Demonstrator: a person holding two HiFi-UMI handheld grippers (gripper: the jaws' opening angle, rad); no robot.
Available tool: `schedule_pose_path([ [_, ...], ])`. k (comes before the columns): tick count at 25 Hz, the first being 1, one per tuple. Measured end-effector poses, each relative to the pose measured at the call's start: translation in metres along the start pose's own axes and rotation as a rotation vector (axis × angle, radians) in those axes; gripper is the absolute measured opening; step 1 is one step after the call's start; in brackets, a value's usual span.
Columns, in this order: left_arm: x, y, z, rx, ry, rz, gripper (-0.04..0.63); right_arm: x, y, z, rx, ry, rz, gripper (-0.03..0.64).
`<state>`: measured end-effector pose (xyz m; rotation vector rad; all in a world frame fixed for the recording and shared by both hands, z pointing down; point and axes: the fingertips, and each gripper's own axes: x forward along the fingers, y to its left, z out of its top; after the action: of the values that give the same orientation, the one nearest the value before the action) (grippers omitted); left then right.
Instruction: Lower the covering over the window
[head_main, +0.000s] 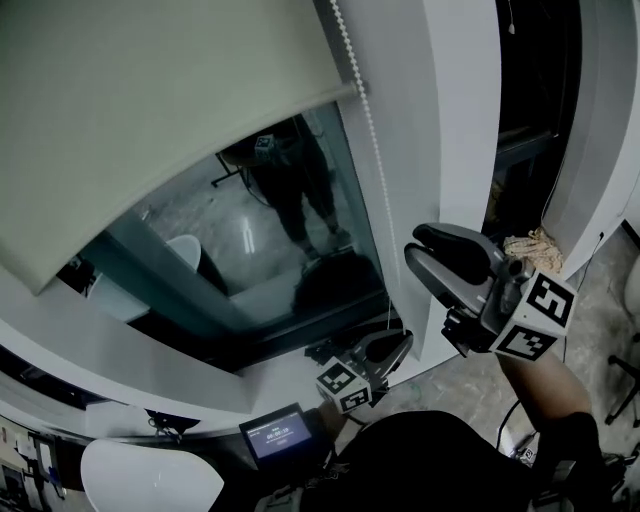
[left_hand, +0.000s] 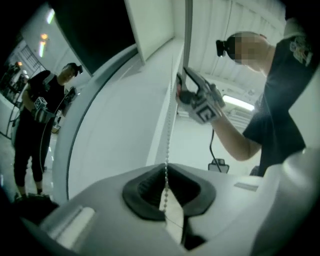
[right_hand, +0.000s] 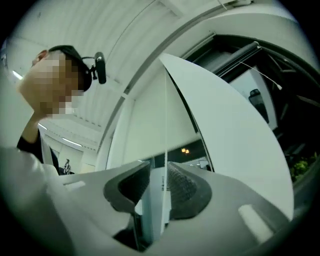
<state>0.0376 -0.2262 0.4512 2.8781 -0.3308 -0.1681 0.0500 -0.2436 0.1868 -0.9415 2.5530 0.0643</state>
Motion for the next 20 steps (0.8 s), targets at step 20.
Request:
schedule_pose_path([
  [20,-0.039,0.009,-0.11,-0.019,0.233,0.045,0.014,0.09,0.013,0.137,-0.017,-0.044,0.161,0.009],
])
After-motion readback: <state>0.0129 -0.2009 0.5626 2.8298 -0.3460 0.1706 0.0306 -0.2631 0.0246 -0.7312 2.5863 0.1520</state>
